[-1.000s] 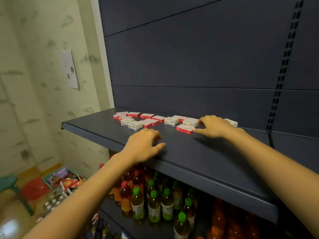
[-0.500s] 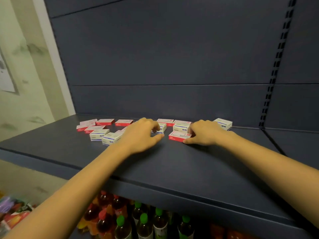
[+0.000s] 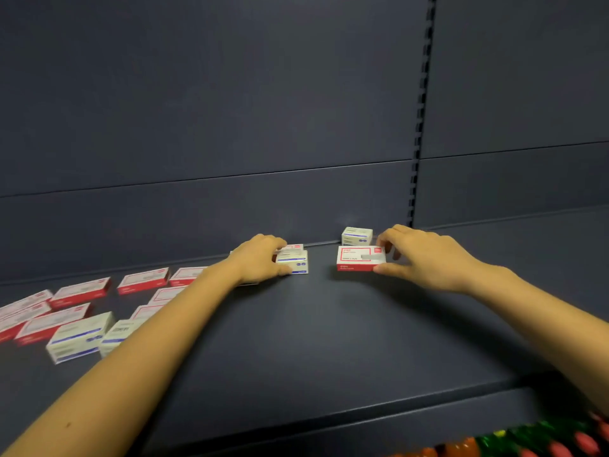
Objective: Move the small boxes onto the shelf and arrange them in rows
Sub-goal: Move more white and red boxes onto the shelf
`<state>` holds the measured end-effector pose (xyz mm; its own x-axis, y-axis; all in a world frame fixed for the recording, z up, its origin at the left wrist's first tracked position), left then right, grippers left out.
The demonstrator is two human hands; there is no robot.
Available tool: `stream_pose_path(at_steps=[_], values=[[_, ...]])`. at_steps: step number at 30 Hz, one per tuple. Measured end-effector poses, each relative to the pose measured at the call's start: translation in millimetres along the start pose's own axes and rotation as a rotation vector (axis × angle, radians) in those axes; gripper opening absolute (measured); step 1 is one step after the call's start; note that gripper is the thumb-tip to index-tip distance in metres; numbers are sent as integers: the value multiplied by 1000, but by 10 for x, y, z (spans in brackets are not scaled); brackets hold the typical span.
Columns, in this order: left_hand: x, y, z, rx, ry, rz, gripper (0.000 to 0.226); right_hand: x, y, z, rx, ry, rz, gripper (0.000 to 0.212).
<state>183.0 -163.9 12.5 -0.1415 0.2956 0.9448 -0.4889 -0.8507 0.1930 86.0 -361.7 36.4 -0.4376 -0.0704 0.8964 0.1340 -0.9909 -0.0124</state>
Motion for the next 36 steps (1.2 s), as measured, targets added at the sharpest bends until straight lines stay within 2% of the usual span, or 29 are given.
stream_pose_path(at_steps=[3, 7, 11, 14, 21, 29, 36], values=[[-71, 24, 85, -57, -42, -7, 47, 41, 99, -169, -79, 3, 1, 40], [40, 130, 137, -95, 57, -69, 43, 107, 223, -397, -160, 8, -26, 42], [160, 517, 103, -207, 154, -152, 42, 231, 391, -630, -235, 39, -53, 45], [235, 928, 43, -302, 207, -234, 45, 370, 553, -841, -279, 67, -79, 44], [200, 1990, -39, -462, 198, -368, 41, 722, 1108, -1441, -388, 94, -121, 41], [-20, 3355, -99, -534, 187, -478, 39, 1208, 2112, -2349, -491, 86, -175, 39], [-259, 4444, -111, -544, 185, -509, 41, 1523, 3073, -2958, -506, 66, -206, 42]])
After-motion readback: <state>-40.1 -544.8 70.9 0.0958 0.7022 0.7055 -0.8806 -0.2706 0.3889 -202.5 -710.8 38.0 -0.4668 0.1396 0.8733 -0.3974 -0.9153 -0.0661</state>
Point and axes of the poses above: each hand's wrist, its own z-axis towards the middle knuckle, its own x-axis out of the back of the hand, y = z × x, the point moved 9 cm from there along z, towards the middle knuckle, and after that the axes turned 9 degrees about y, right-handed, at the moved point
